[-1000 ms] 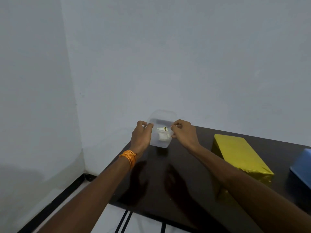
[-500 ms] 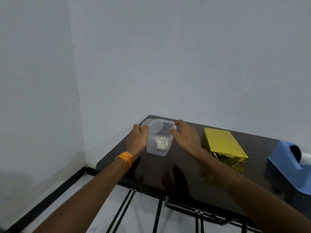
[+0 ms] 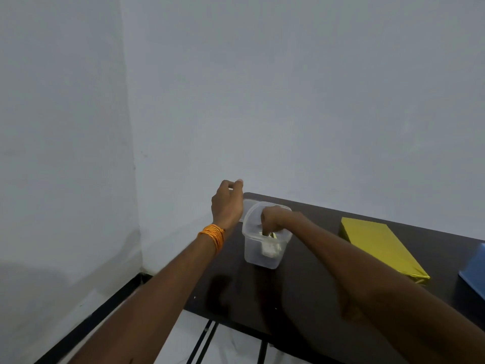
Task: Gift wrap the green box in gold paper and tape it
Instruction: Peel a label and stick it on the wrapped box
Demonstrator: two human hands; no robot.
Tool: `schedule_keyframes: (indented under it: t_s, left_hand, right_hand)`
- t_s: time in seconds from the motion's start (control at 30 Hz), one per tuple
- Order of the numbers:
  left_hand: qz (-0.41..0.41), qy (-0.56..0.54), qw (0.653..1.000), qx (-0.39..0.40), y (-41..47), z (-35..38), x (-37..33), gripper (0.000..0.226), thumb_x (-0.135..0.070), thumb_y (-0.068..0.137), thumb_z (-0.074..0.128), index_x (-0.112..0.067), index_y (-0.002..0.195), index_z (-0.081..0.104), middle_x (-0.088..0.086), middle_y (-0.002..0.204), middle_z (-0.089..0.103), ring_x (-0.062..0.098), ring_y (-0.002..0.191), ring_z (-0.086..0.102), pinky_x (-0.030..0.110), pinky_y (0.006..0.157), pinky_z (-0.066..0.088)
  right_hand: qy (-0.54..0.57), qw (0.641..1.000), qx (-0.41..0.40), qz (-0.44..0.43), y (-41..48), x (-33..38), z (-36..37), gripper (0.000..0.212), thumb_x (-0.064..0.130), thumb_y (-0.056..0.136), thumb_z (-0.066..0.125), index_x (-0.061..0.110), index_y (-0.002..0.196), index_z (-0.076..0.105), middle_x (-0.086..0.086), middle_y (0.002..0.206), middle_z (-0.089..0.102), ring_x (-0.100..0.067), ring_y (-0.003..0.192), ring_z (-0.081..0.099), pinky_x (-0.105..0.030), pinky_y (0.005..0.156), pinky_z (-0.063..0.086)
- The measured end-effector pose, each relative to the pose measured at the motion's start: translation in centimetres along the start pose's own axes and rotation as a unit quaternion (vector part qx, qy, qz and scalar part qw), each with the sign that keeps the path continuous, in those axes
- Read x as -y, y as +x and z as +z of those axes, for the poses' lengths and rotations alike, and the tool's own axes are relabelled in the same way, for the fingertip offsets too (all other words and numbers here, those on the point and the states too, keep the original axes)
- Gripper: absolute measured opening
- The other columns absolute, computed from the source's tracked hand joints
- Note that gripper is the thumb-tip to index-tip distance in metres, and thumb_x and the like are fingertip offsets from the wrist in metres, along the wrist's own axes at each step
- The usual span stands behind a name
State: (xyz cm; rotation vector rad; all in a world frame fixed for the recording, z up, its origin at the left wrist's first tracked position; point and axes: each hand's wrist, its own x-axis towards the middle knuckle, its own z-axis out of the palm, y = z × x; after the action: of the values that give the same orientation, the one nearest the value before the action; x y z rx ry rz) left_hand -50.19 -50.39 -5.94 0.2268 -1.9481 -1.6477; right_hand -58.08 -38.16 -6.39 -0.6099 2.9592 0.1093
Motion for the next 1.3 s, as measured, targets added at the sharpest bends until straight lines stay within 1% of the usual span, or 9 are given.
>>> schedule_keyframes:
  t_s: [0.13,0.3,0.43,0.53,0.8,0.93,1.03,1.17,1.3]
  left_hand:
    - [-0.001,-0.005,1.000,0.008,0.6,0.3,0.9,0.026,-0.040,0.099,0.045,-0.017,0.104,0.056,0.005,0.104,0.065,0.024,0.099,0.062,0.046,0.094,0.051]
    - [0.002,-0.004,1.000,0.002,0.8,0.7,1.7,0.022,-0.037,0.100,0.046,-0.017,0.102,0.057,0.004,0.103,0.065,0.024,0.098,0.063,0.044,0.093,0.052]
    - [0.008,-0.002,1.000,0.001,0.6,0.9,1.6,0.020,-0.034,0.100,0.046,-0.017,0.102,0.056,0.006,0.104,0.066,0.025,0.098,0.063,0.041,0.090,0.053]
    - [0.014,-0.005,1.000,0.001,0.3,0.9,1.2,0.019,-0.032,0.100,0.047,-0.016,0.103,0.057,0.007,0.105,0.067,0.024,0.098,0.063,0.039,0.088,0.053]
    - [0.059,0.018,0.998,-0.003,-0.8,1.4,-1.4,0.018,-0.024,0.099,0.049,-0.013,0.109,0.059,0.007,0.107,0.066,0.023,0.099,0.063,0.033,0.084,0.053]
    - [0.092,0.029,0.995,0.014,-1.4,2.1,-3.3,0.021,-0.019,0.100,0.048,-0.012,0.115,0.061,0.006,0.111,0.066,0.022,0.100,0.063,0.031,0.084,0.054]
    - [0.099,0.001,0.992,0.084,-1.9,3.2,-4.9,0.024,-0.015,0.100,0.045,-0.014,0.113,0.066,0.004,0.112,0.068,0.022,0.100,0.065,0.036,0.088,0.057]
    - [0.040,-0.081,0.974,0.206,-3.0,5.0,-6.9,0.028,-0.011,0.100,0.045,-0.016,0.108,0.071,0.006,0.108,0.070,0.031,0.101,0.067,0.044,0.089,0.056]
    - [0.007,-0.121,0.945,0.305,-4.8,7.1,-7.8,0.023,-0.012,0.097,0.055,-0.009,0.114,0.070,0.016,0.108,0.071,0.031,0.100,0.070,0.042,0.090,0.056]
  right_hand:
    - [0.001,0.999,0.028,0.018,0.8,0.2,0.8,0.032,0.010,0.089,0.067,-0.002,0.118,0.064,-0.010,0.100,0.063,-0.020,0.084,0.059,-0.027,0.074,0.051]
    - [0.007,0.999,-0.040,0.004,0.9,-0.1,0.8,0.024,0.006,0.078,0.080,0.002,0.100,0.073,-0.006,0.087,0.070,-0.017,0.072,0.064,-0.028,0.072,0.054]
    - [0.037,0.996,-0.078,-0.017,0.4,-0.5,0.4,0.024,0.007,0.074,0.084,0.002,0.096,0.076,-0.009,0.094,0.076,-0.020,0.081,0.073,-0.033,0.082,0.060]
    - [0.051,0.990,-0.127,-0.044,-0.6,-0.9,-0.3,0.020,0.005,0.075,0.082,0.003,0.094,0.077,-0.008,0.095,0.073,-0.020,0.084,0.067,-0.031,0.080,0.056]
    - [0.232,0.948,-0.214,-0.044,-4.3,-3.6,-3.0,0.016,-0.006,0.077,0.075,0.010,0.075,0.073,-0.009,0.081,0.075,-0.016,0.071,0.073,-0.023,0.065,0.060]
    - [0.279,0.916,-0.280,-0.069,-7.1,-5.6,-4.3,0.011,-0.001,0.079,0.075,0.010,0.082,0.075,-0.005,0.079,0.076,-0.011,0.071,0.071,-0.023,0.065,0.056]
    - [0.299,0.898,-0.305,-0.109,-9.5,-6.9,-5.2,0.009,0.005,0.084,0.075,0.011,0.091,0.075,-0.003,0.085,0.077,-0.011,0.078,0.072,-0.021,0.068,0.056]
    - [0.368,0.867,-0.311,-0.127,-12.4,-9.0,-6.2,0.015,0.002,0.084,0.073,0.014,0.093,0.075,-0.003,0.088,0.077,-0.014,0.080,0.071,-0.022,0.066,0.059]
    - [0.399,0.846,-0.337,-0.102,-14.5,-11.3,-5.9,0.015,0.003,0.082,0.075,0.009,0.096,0.075,-0.003,0.086,0.077,-0.015,0.081,0.072,-0.026,0.070,0.061]
